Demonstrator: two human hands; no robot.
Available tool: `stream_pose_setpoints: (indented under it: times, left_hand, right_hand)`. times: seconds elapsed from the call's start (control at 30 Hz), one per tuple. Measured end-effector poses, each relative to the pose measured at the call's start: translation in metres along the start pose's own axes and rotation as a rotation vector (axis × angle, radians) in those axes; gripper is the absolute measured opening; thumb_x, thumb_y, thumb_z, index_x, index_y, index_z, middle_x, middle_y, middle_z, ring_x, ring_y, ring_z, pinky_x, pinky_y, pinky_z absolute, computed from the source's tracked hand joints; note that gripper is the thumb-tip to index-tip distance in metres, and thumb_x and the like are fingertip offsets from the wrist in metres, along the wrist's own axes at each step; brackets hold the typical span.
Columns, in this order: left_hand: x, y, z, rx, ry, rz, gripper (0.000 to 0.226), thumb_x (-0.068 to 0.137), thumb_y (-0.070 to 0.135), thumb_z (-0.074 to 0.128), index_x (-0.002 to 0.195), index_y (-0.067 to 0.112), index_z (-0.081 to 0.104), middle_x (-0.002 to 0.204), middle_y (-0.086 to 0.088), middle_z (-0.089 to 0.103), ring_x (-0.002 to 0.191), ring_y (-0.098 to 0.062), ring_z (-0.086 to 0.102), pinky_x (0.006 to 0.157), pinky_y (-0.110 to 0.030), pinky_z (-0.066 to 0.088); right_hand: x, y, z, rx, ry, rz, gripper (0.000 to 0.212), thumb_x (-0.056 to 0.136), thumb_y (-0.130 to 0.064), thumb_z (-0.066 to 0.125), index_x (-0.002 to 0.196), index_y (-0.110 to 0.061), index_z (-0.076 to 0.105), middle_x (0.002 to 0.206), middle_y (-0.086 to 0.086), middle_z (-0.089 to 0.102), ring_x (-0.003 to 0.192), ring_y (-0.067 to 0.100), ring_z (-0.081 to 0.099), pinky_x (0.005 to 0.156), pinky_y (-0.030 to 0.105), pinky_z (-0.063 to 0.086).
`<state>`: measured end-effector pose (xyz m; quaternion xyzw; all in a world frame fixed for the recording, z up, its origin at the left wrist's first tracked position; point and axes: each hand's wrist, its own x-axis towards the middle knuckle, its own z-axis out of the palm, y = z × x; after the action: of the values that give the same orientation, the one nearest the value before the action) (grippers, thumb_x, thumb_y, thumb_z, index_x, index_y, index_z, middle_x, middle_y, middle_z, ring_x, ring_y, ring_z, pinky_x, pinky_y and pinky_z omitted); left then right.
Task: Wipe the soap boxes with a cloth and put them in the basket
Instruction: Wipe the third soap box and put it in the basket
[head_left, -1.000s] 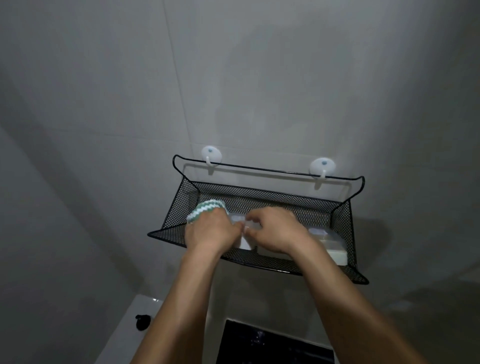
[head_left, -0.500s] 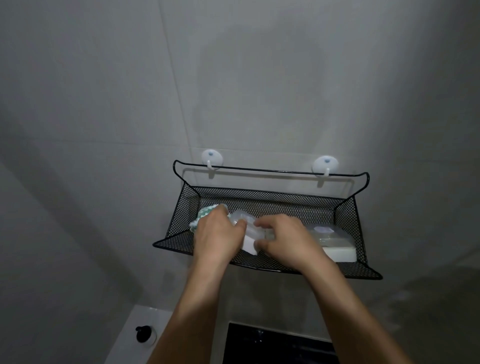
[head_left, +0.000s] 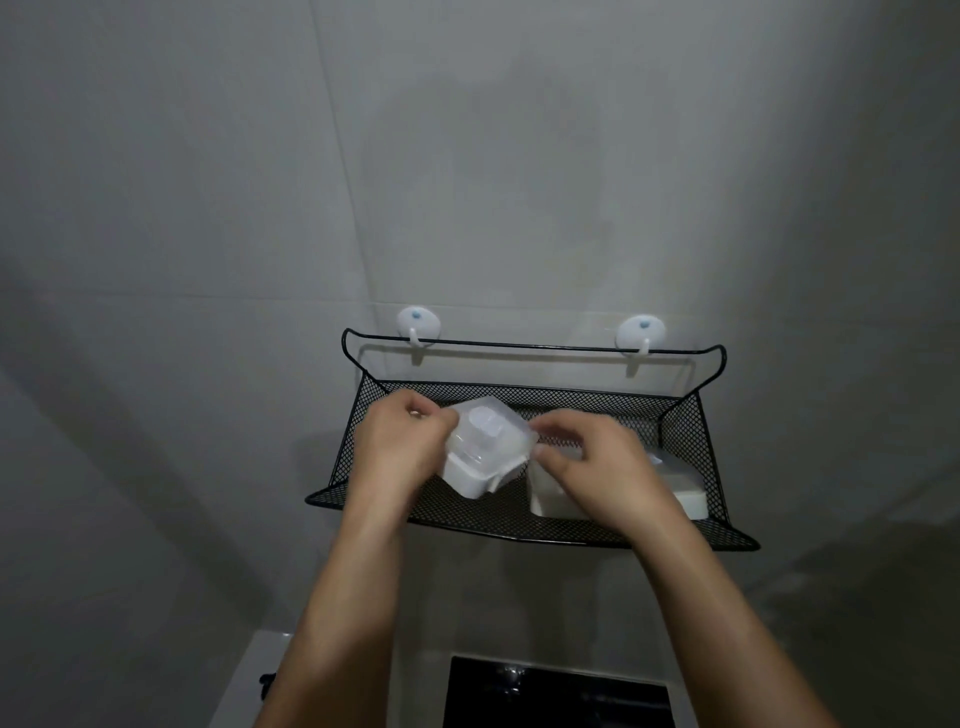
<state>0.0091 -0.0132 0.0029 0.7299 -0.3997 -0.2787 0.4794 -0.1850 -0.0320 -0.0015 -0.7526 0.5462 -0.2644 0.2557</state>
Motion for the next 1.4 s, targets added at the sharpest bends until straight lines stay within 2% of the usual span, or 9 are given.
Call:
stream_pose_setpoints:
  times: [0.07, 0.2, 0.37, 0.67, 0.77, 0.9, 1.0, 1.2, 1.4]
  left_hand:
    - [0.006, 0.004, -0.008, -0.133, -0.042, -0.052, 0.018, 0.057, 0.028, 0.061, 0.069, 0.017, 0.069, 0.068, -0.006, 0.068, 0.053, -0.023, 0.058, 0.046, -0.031, 0.045]
    - [0.016, 0.011, -0.019, -0.281, -0.207, -0.095, 0.021, 0.061, 0.02, 0.06, 0.077, 0.014, 0.072, 0.078, -0.012, 0.068, 0.068, -0.026, 0.062, 0.06, -0.034, 0.046]
    - [0.025, 0.024, -0.017, -0.425, -0.446, -0.078, 0.022, 0.084, -0.003, 0.052, 0.094, 0.006, 0.069, 0.072, -0.006, 0.065, 0.054, -0.012, 0.059, 0.041, -0.021, 0.042]
    - [0.041, 0.022, -0.005, -0.343, -0.592, -0.001, 0.016, 0.091, 0.002, 0.059, 0.101, 0.009, 0.07, 0.091, -0.01, 0.073, 0.077, -0.019, 0.069, 0.067, -0.028, 0.054]
    - [0.051, 0.014, -0.008, -0.132, -0.533, 0.114, 0.017, 0.092, 0.016, 0.066, 0.108, 0.011, 0.07, 0.101, -0.008, 0.074, 0.092, -0.022, 0.072, 0.075, -0.026, 0.057]
    - [0.062, 0.003, -0.016, 0.644, -0.528, 0.296, 0.042, 0.083, 0.028, 0.076, 0.123, 0.029, 0.065, 0.12, 0.003, 0.067, 0.109, -0.016, 0.062, 0.099, -0.035, 0.049]
    - [0.058, -0.003, -0.011, 0.881, -0.598, 0.268, 0.049, 0.076, 0.028, 0.08, 0.121, 0.037, 0.064, 0.119, 0.008, 0.062, 0.101, -0.013, 0.058, 0.088, -0.026, 0.047]
    - [0.055, -0.012, -0.005, 0.945, -0.495, 0.264, 0.025, 0.076, 0.013, 0.078, 0.097, 0.027, 0.072, 0.098, 0.006, 0.064, 0.086, -0.012, 0.06, 0.069, -0.023, 0.045]
    - [0.038, 0.024, -0.032, 0.622, -0.073, 0.418, 0.008, 0.079, 0.021, 0.074, 0.083, 0.025, 0.068, 0.089, -0.003, 0.071, 0.087, -0.026, 0.066, 0.07, -0.031, 0.047]
  right_hand:
    - [0.003, 0.002, -0.005, 0.035, 0.074, 0.011, 0.028, 0.091, -0.028, 0.067, 0.118, -0.024, 0.071, 0.118, -0.008, 0.071, 0.114, 0.013, 0.062, 0.102, 0.031, 0.046]
    - [0.008, 0.004, -0.013, 0.235, 0.145, 0.102, 0.026, 0.095, -0.037, 0.061, 0.108, -0.018, 0.073, 0.104, -0.001, 0.074, 0.102, 0.018, 0.066, 0.097, 0.041, 0.051]
    - [0.014, 0.003, -0.022, 0.752, -0.073, 0.317, 0.035, 0.1, -0.038, 0.056, 0.099, -0.007, 0.072, 0.07, -0.002, 0.068, 0.064, 0.012, 0.061, 0.089, 0.048, 0.055]
    - [0.009, 0.019, -0.036, 1.104, -0.203, 0.425, 0.048, 0.077, -0.021, 0.07, 0.118, 0.002, 0.064, 0.11, 0.026, 0.071, 0.09, 0.036, 0.07, 0.072, 0.043, 0.063]
    - [0.006, 0.025, -0.037, 1.093, -0.129, 0.447, 0.04, 0.083, -0.013, 0.067, 0.12, 0.004, 0.062, 0.109, 0.027, 0.071, 0.085, 0.035, 0.069, 0.072, 0.045, 0.062]
    - [0.006, 0.03, -0.038, 1.077, -0.047, 0.502, 0.024, 0.09, -0.01, 0.059, 0.114, -0.007, 0.061, 0.091, 0.016, 0.066, 0.07, 0.026, 0.065, 0.051, 0.03, 0.056]
    - [0.008, 0.03, -0.037, 1.057, -0.024, 0.53, 0.018, 0.09, -0.011, 0.056, 0.107, -0.011, 0.059, 0.08, 0.01, 0.065, 0.062, 0.02, 0.064, 0.05, 0.027, 0.052]
    - [0.009, 0.03, -0.033, 1.098, 0.023, 0.554, 0.021, 0.089, -0.014, 0.057, 0.109, -0.009, 0.059, 0.078, 0.009, 0.066, 0.057, 0.018, 0.065, 0.049, 0.029, 0.053]
    - [0.008, 0.028, -0.028, 1.169, 0.038, 0.499, 0.028, 0.091, -0.013, 0.061, 0.116, 0.0, 0.062, 0.088, 0.017, 0.073, 0.071, 0.028, 0.071, 0.058, 0.038, 0.06]
